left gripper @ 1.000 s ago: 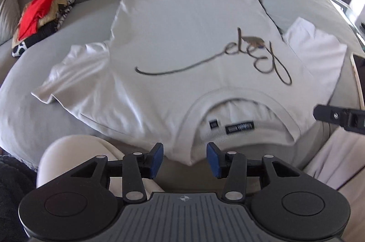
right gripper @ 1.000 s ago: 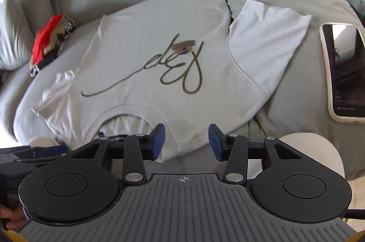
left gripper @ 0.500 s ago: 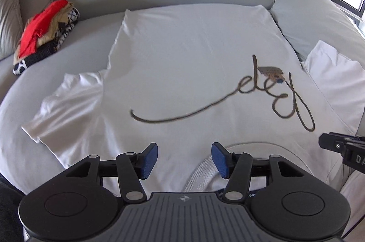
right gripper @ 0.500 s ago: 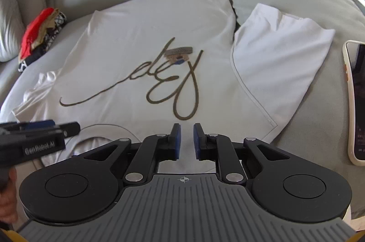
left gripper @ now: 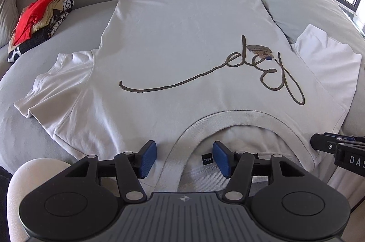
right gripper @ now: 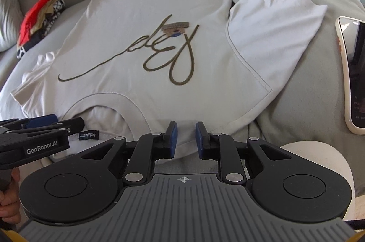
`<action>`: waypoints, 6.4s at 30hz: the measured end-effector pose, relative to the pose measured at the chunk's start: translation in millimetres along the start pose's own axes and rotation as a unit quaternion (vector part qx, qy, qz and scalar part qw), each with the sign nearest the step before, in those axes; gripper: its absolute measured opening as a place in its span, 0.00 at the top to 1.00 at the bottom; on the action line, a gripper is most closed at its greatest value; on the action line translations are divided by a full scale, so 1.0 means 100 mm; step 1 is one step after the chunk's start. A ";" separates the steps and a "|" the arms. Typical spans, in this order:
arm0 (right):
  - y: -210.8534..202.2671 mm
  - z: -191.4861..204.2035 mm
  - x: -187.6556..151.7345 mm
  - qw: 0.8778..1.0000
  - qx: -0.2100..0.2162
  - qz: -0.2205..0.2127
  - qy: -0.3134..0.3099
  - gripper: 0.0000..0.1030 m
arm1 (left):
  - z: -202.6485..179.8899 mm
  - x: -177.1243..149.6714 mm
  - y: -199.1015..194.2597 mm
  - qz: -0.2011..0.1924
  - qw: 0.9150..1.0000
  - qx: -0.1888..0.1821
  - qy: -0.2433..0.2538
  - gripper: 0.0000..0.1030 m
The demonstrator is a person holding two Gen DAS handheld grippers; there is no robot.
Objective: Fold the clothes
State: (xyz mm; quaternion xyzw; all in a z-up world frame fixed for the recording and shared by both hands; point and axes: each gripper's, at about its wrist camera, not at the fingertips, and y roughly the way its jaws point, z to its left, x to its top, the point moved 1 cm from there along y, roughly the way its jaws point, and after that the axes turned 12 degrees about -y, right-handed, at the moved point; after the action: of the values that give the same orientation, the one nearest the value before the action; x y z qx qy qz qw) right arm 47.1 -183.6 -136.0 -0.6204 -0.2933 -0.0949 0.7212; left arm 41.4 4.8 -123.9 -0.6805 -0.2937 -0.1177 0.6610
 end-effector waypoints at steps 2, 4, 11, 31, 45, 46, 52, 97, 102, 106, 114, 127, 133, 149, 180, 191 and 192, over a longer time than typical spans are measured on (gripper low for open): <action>0.00 0.01 0.00 1.000 -0.002 0.001 -0.002 0.76 | 0.01 0.00 0.00 0.002 1.000 0.000 -0.003 0.44; -0.01 0.02 0.00 1.000 -0.002 0.001 -0.003 0.75 | 0.02 0.00 0.00 0.003 1.000 0.000 -0.005 0.43; -0.01 0.02 0.00 1.000 0.000 0.004 -0.005 0.71 | 0.02 0.00 0.00 0.004 1.000 0.002 -0.004 0.42; -0.47 -0.38 0.07 0.992 -0.016 -0.082 0.091 0.44 | -0.17 -0.05 -0.25 0.035 0.998 -0.002 0.042 0.41; -0.22 -1.49 0.60 0.963 -0.114 -0.156 0.188 0.69 | -0.12 0.14 -0.22 0.018 0.999 -0.028 0.005 0.41; -0.18 -1.52 0.62 0.963 -0.117 -0.151 0.191 0.69 | -0.12 0.15 -0.21 0.018 0.999 -0.030 0.004 0.41; 0.00 -1.70 0.68 0.961 -0.137 -0.114 0.212 0.69 | -0.14 0.14 -0.14 0.028 0.999 -0.031 0.002 0.41; 0.01 -0.56 0.57 0.995 -0.061 -0.074 0.028 0.76 | 0.02 0.06 -0.26 0.019 0.999 -0.041 -0.025 0.41; 0.40 -0.60 0.65 0.995 -0.092 -0.023 0.003 0.78 | 0.01 0.05 -0.26 0.019 0.999 -0.035 -0.018 0.41; 0.43 -0.61 0.48 0.993 -0.114 0.023 -0.017 0.95 | 0.07 0.05 -0.23 0.024 0.999 -0.029 -0.027 0.41; 0.10 -0.66 0.41 0.996 -0.084 0.019 0.022 0.81 | 0.14 0.05 -0.16 0.031 0.998 -0.031 -0.035 0.41; 0.26 -0.44 0.34 0.990 0.053 0.020 0.126 0.79 | 0.15 -0.01 -0.15 0.041 0.998 -0.027 -0.030 0.41; -0.01 -0.29 0.23 0.992 0.063 0.016 0.113 0.75 | 0.07 -0.04 -0.18 0.035 0.999 -0.029 -0.022 0.41; -0.16 0.17 0.06 0.997 0.037 0.063 0.002 0.59 | 0.11 -0.17 -0.10 0.099 0.995 -0.020 0.011 0.39; -0.09 0.90 0.67 0.992 0.124 -0.010 0.003 0.28 | 2.83 0.39 -0.15 -0.064 0.873 -0.071 -0.478 0.75; -0.05 0.78 0.63 0.993 0.115 -0.004 0.021 0.28 | 3.09 0.59 0.36 -0.052 0.858 -0.102 -0.501 0.78; -0.05 0.77 0.63 0.993 0.114 -0.003 0.023 0.28 | 3.09 0.61 0.38 -0.051 0.860 -0.095 -0.499 0.82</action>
State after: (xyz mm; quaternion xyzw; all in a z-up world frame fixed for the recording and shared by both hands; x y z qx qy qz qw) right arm 72.2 -97.3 -93.5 -0.5304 -0.2874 -0.0776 0.7938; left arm 41.0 320.6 -152.7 -0.6919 -0.6056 0.1767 0.3511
